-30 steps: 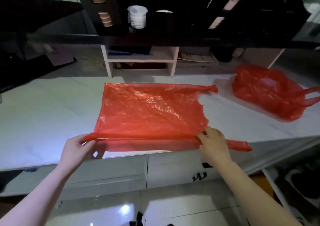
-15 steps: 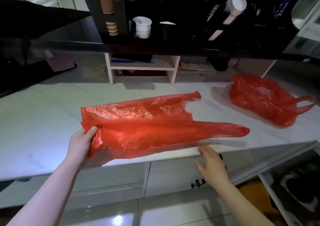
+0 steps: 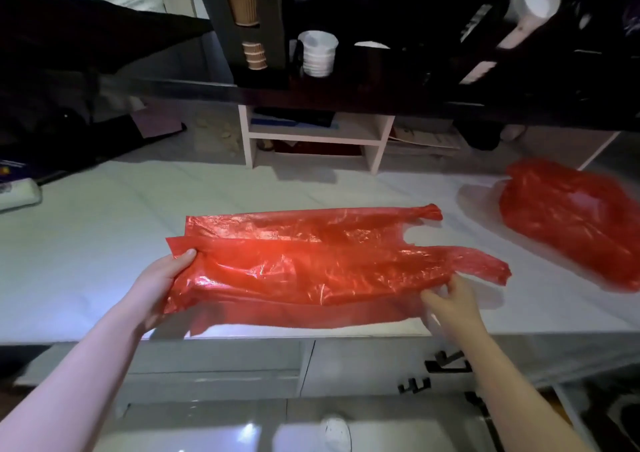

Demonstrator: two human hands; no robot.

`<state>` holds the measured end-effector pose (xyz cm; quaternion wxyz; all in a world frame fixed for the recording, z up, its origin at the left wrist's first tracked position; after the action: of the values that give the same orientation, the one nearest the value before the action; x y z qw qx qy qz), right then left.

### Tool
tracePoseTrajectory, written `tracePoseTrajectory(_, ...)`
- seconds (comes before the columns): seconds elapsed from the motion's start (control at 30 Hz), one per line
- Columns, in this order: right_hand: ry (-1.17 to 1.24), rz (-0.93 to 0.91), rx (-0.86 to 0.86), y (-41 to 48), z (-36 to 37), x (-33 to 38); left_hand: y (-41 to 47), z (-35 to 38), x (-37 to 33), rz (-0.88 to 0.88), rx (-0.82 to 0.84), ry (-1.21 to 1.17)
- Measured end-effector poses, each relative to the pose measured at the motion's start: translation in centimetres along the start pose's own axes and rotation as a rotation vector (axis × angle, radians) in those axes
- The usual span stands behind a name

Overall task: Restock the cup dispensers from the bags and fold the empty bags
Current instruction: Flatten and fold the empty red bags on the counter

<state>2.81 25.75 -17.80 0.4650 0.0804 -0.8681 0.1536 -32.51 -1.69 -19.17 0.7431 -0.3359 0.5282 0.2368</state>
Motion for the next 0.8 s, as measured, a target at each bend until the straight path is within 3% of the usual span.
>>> tracePoseTrajectory(0.23,0.240,-0.120,0.063,3.1,-1.2,3.0,-0.1,0.0,-1.7,0.073,-0.107,-0.363)
tracePoseTrajectory(0.4,0.103,-0.150,0.067,7.3,0.2,3.2,-0.5,2.8,0.2,0.118,-0.057,-0.102)
tracePoseTrajectory(0.6,0.039,0.028,-0.124,11.5,0.3,-0.8,0.1,3.4,4.8,0.009,-0.123,-0.130)
tracePoseTrajectory(0.73,-0.170,0.065,-0.194,12.8,0.0,-1.4,0.3,4.5,4.2,0.111,0.088,0.201)
tracePoseTrajectory(0.8,-0.204,0.081,-0.208,13.1,0.2,-1.5,0.4,5.2,3.7,0.114,0.230,0.203)
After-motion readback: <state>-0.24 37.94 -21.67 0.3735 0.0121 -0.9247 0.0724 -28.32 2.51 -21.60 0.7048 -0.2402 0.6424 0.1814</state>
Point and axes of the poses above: each hand's wrist, its own y-axis towards the middle knuckle, its own z-axis out of the palm, x = y × z, the point moved 3 cm from there along y, towards the middle knuckle, and after that the axes turned 9 degrees about z, right-handed, at the moved point
